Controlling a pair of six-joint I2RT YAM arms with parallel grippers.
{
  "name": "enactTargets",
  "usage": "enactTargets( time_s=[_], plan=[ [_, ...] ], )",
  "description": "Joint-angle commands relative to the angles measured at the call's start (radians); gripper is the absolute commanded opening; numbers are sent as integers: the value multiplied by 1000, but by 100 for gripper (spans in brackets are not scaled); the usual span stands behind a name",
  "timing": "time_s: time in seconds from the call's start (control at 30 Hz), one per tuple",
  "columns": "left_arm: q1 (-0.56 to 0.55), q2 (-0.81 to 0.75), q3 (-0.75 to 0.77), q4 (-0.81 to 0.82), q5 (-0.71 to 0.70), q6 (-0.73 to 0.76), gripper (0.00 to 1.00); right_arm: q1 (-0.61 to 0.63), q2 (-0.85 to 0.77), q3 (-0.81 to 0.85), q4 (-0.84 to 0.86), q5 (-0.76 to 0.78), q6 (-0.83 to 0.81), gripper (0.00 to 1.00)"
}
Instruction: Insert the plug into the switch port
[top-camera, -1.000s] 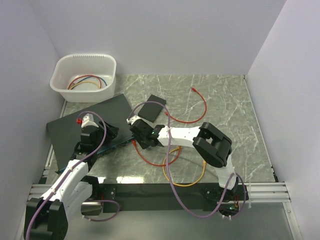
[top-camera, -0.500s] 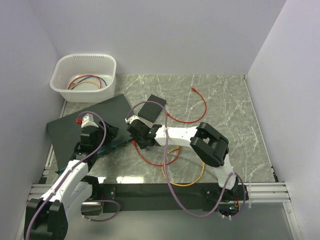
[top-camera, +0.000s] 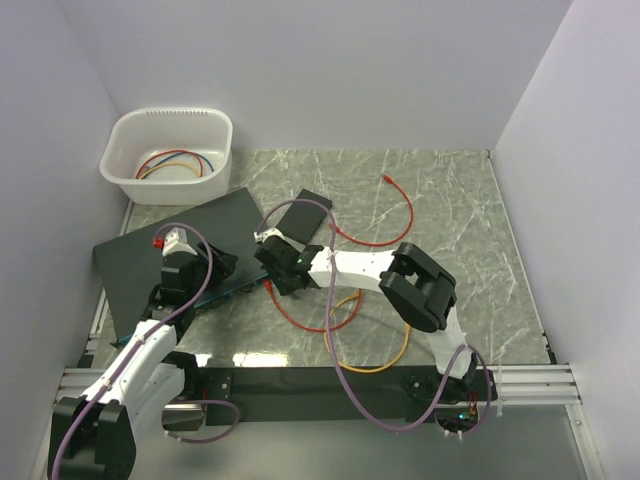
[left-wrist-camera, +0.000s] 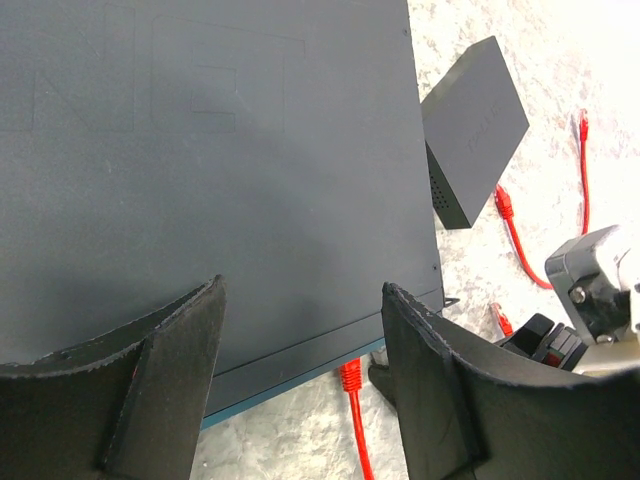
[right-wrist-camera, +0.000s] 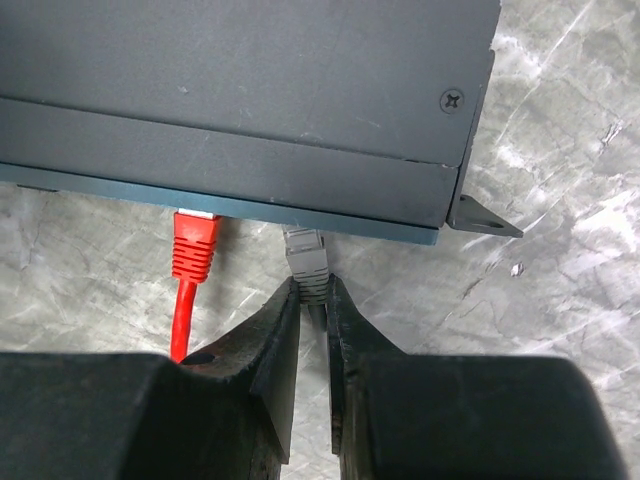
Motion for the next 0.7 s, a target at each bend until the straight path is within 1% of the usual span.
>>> enactTargets(
  time_s=[0.0,0.2,0.33,0.47,0.63,0.67],
  plan=[
    [6,-20,-9,38,6,4,69,-25,13,76,17,46,53,0],
    [6,-25,-11,37,4,4,69,7,63,194,-55,79,98,0],
    [6,-32,-12,31,4,4,69,25,124,308,-121,102,127,0],
    [6,-46,-15,26,4,4,69,27,174,360,-161,117,151,0],
    [6,-49,-18,25,6,4,69,25,184,401,-193,146,174,0],
    [6,-49,-18,25,4,4,69,27,183,408,-203,178,184,0]
  ],
)
